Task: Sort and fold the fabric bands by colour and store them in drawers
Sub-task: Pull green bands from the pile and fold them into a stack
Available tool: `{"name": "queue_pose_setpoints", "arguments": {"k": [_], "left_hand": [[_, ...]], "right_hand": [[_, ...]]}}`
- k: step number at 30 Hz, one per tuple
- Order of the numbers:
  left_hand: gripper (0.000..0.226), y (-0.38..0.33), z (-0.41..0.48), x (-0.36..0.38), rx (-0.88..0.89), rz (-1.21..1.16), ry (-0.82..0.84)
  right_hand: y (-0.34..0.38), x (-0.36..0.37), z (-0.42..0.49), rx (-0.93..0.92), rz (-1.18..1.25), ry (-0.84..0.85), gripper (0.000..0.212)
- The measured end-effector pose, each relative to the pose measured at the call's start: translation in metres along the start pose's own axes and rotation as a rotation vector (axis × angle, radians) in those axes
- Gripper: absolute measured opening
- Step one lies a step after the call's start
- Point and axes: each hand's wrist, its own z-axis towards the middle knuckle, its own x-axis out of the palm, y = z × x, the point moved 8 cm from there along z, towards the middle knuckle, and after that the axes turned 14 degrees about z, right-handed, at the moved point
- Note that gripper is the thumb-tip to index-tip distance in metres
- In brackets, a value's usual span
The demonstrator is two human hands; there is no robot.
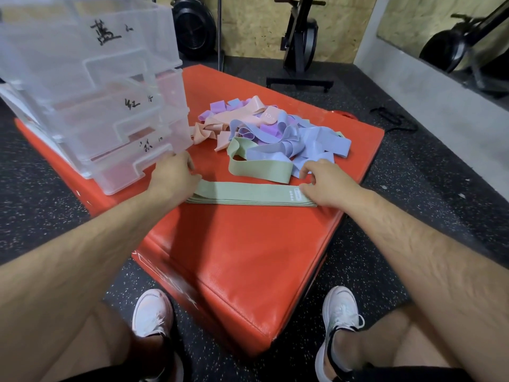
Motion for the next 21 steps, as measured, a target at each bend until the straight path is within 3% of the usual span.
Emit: {"name": "queue_pose_setpoints", "arguments": {"k": [4,11,14,17,21], "left_hand": [[0.013,-0.041,0.01,0.0,0.155,-0.034,-0.052],[0.039,-0.089,0.028,0.026,0.24,-0.028,0.079],[0.04,-0.09,0.036,0.034,0.206,-0.037,0.145],[0.038,-0.088,0.045,0.039,0.188,-0.101,0.209],[0.024,-0.094,0.055,0.032,0.173,-0.23,0.205]], "right_hand": [[0.029,0.007,0.015,-0.077,0.045,-0.044,0.027],[0.065,0.037,0.049,-0.143,0.019,0.022,0.052],[0.062,0.043,0.061,-0.109,0.003,0.048,0.041],[0.059,0.043,0.071,-0.065,-0.002,0.08,0.008],[0.063,0.024,0.079,-0.047,0.096,-0.005,0.008]]}}
